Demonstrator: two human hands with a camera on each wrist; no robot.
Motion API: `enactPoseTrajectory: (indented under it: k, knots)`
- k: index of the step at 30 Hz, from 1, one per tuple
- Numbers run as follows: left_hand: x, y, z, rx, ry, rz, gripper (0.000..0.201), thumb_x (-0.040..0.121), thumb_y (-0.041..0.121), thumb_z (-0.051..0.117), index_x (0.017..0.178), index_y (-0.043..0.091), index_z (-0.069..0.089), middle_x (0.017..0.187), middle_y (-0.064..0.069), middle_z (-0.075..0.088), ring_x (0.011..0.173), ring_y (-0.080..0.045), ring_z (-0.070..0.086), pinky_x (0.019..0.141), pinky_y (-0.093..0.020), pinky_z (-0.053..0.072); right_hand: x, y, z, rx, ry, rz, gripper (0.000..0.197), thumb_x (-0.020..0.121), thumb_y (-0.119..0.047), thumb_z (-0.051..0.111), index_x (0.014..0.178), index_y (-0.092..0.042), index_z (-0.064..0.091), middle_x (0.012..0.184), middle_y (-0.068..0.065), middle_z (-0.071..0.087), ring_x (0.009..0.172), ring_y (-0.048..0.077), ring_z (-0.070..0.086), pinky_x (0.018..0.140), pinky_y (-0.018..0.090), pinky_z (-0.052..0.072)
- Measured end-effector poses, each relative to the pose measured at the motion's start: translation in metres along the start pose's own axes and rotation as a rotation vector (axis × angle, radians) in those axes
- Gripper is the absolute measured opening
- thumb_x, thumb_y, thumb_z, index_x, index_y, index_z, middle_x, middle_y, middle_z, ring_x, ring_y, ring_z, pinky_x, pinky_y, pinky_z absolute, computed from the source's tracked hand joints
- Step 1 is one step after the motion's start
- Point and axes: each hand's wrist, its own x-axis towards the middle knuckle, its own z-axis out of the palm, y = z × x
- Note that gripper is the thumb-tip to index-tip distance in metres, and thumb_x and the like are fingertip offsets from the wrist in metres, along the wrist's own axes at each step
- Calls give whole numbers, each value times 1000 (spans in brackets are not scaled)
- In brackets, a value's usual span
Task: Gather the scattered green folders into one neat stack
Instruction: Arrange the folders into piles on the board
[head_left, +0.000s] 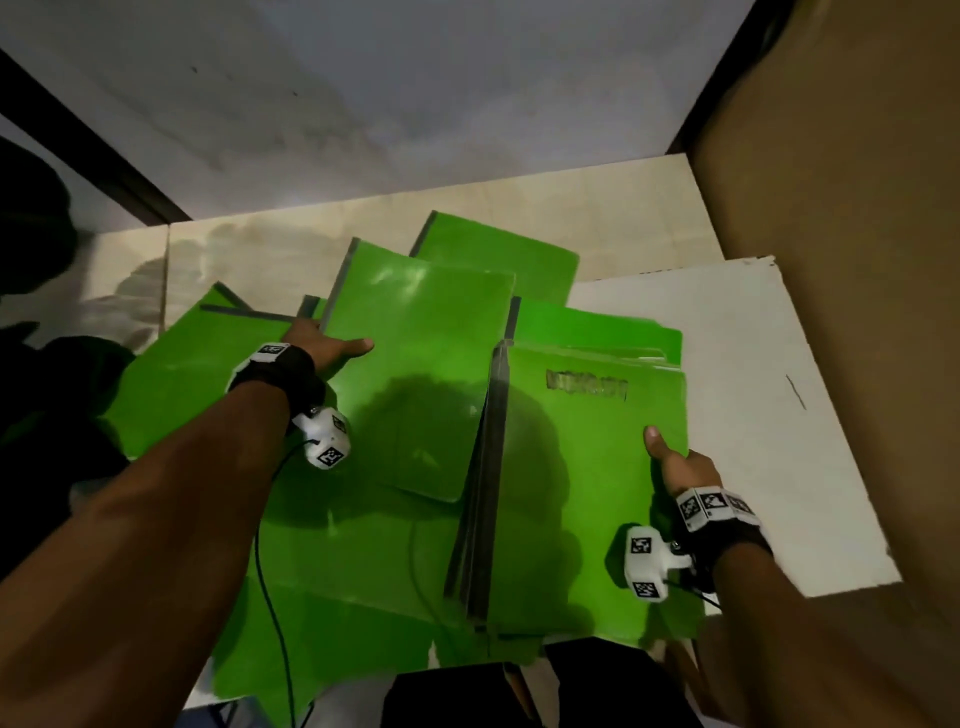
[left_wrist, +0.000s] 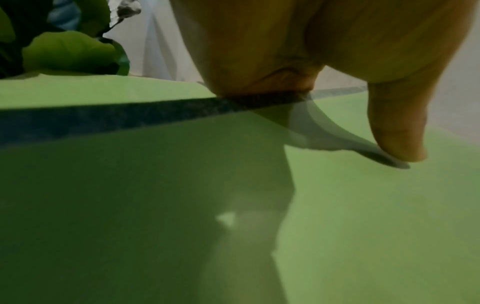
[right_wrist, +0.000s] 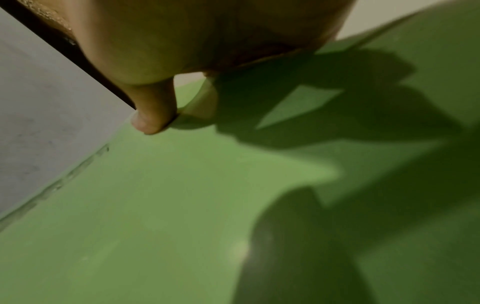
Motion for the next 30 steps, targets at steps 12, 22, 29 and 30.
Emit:
enactPoseTrajectory:
  k: [12, 22, 29, 30]
  knots:
    - [-5, 23, -20, 109, -118, 105, 70, 64, 50, 80, 110, 2, 58, 106, -16, 64, 90, -32, 57, 78, -36, 46, 10, 4, -5, -17, -54, 46, 87, 85, -66, 52, 136, 5, 46, 140, 24, 48, 120, 38, 52, 95, 36, 39]
    - [-70, 57, -117, -154, 92, 79, 65, 62, 41, 85, 99, -6, 58, 88, -19, 63, 72, -32, 60, 61, -33, 49, 0, 0, -11, -65, -146, 38, 90, 77, -78, 47, 114, 2, 61, 117, 22, 62, 90, 33, 59, 77, 34, 42]
    - [-147, 63, -154, -588, 163, 288, 78, 41, 44, 91, 100, 5, 58, 89, -12, 62, 76, -21, 61, 73, -33, 50, -3, -1, -15, -68, -178, 7, 91, 76, -78, 50, 122, 0, 58, 121, 22, 61, 98, 36, 61, 84, 38, 47]
    - [-159, 61, -140, -606, 134, 315, 62, 55, 33, 89, 101, 7, 57, 91, -9, 63, 72, -13, 62, 72, -27, 50, -3, -1, -15, -58, -181, 1, 91, 77, -78, 49, 123, 0, 57, 123, 23, 60, 98, 36, 61, 84, 38, 47]
